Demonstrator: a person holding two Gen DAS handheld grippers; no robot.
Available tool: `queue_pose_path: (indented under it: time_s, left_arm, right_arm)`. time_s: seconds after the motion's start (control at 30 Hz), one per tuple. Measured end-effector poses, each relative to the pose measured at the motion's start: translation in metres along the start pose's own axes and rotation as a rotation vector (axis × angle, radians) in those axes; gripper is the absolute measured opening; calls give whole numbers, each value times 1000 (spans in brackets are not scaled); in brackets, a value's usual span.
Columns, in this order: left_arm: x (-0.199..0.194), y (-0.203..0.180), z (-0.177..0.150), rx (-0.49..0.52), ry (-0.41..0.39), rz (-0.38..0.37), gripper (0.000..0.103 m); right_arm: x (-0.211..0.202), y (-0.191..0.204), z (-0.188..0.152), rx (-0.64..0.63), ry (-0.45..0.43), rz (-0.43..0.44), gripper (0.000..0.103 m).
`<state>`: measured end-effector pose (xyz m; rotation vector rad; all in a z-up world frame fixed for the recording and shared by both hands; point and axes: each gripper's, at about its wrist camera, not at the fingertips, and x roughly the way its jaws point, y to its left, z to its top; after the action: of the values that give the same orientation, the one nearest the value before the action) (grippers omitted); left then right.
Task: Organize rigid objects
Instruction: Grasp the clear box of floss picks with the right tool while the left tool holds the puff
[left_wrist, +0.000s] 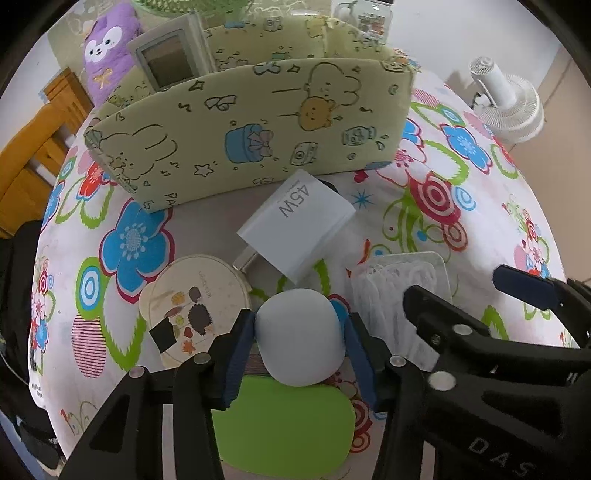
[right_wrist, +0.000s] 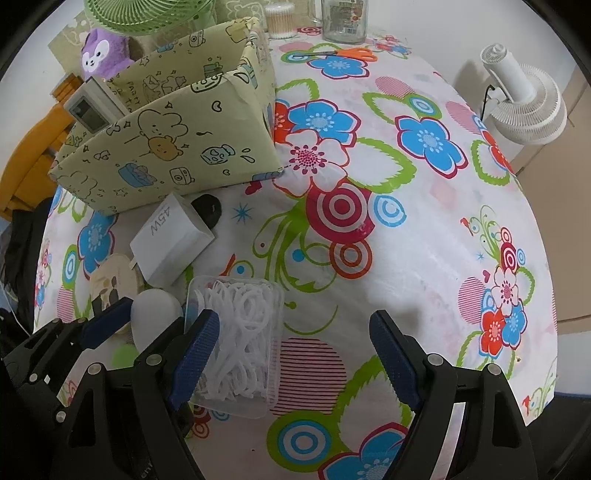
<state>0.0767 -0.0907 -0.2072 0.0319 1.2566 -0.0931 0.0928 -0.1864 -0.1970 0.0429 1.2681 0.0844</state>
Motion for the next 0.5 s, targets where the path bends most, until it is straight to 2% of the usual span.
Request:
queue_pose_path:
  time_s: [0.27, 0.5]
  left_arm:
    - [-6, 6, -9, 29, -3, -28, 51]
    - [-17, 18, -16, 72, -21, 7, 51]
  right_arm:
    - [0, 8, -3, -9, 2, 3, 86]
    - [-2, 21, -8, 0, -3, 7, 86]
